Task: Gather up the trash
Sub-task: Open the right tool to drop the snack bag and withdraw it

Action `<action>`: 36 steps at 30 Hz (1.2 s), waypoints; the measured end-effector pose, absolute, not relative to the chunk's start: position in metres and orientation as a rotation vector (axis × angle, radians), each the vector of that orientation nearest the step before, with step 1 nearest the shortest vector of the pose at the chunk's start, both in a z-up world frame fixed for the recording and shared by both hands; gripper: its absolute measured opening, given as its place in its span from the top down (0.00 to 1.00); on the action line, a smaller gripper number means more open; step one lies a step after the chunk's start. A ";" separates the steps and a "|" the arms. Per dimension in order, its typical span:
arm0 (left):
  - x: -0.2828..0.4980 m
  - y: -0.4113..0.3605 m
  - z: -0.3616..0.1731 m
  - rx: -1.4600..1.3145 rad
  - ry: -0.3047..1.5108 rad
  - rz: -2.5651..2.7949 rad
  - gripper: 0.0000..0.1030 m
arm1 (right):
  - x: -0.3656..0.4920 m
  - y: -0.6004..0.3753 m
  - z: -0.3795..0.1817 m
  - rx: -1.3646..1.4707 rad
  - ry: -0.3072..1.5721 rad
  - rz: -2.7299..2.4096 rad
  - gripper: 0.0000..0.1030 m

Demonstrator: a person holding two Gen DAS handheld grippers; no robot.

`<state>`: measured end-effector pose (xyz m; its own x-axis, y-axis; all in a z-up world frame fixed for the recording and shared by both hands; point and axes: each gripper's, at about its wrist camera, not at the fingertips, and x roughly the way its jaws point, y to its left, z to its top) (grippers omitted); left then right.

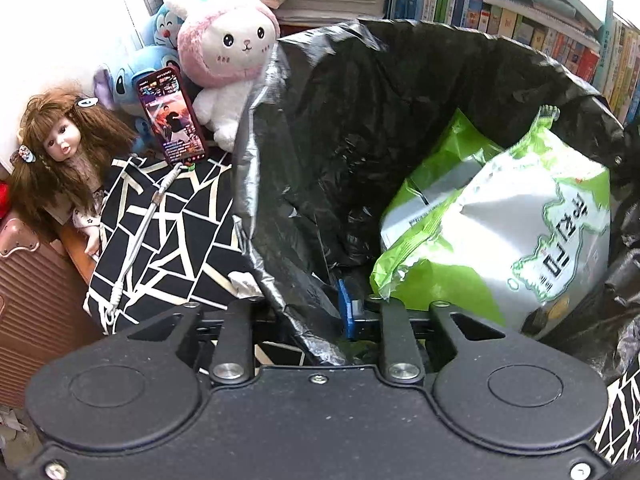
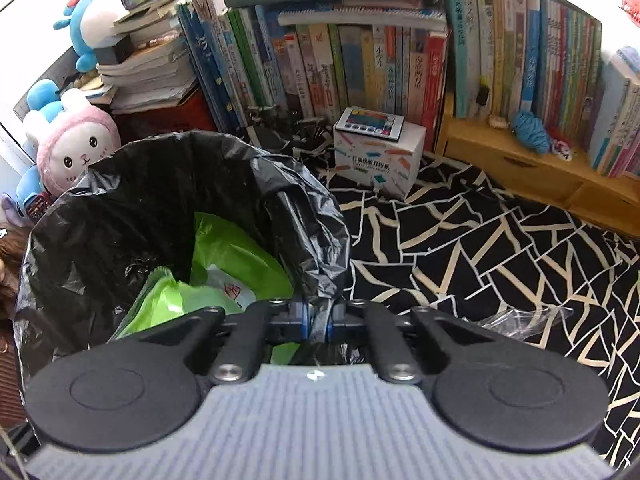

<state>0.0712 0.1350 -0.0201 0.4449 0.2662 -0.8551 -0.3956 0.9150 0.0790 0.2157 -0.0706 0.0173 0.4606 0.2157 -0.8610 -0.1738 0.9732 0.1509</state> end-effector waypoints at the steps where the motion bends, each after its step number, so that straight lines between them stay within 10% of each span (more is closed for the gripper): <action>1: 0.073 0.136 -0.019 -0.141 1.027 0.407 0.80 | 0.213 -0.072 0.019 0.040 1.051 0.234 0.90; 19: 0.116 0.100 -0.008 -0.095 0.975 0.271 0.81 | 0.209 -0.149 0.036 0.113 0.974 0.147 0.90; 25: 0.114 0.119 -0.025 -0.116 1.037 0.309 0.82 | 0.192 -0.176 0.053 0.238 0.872 0.235 0.49; 36: 0.114 0.113 -0.028 -0.073 1.048 0.315 0.82 | 0.150 -0.233 0.038 0.466 0.763 0.330 0.25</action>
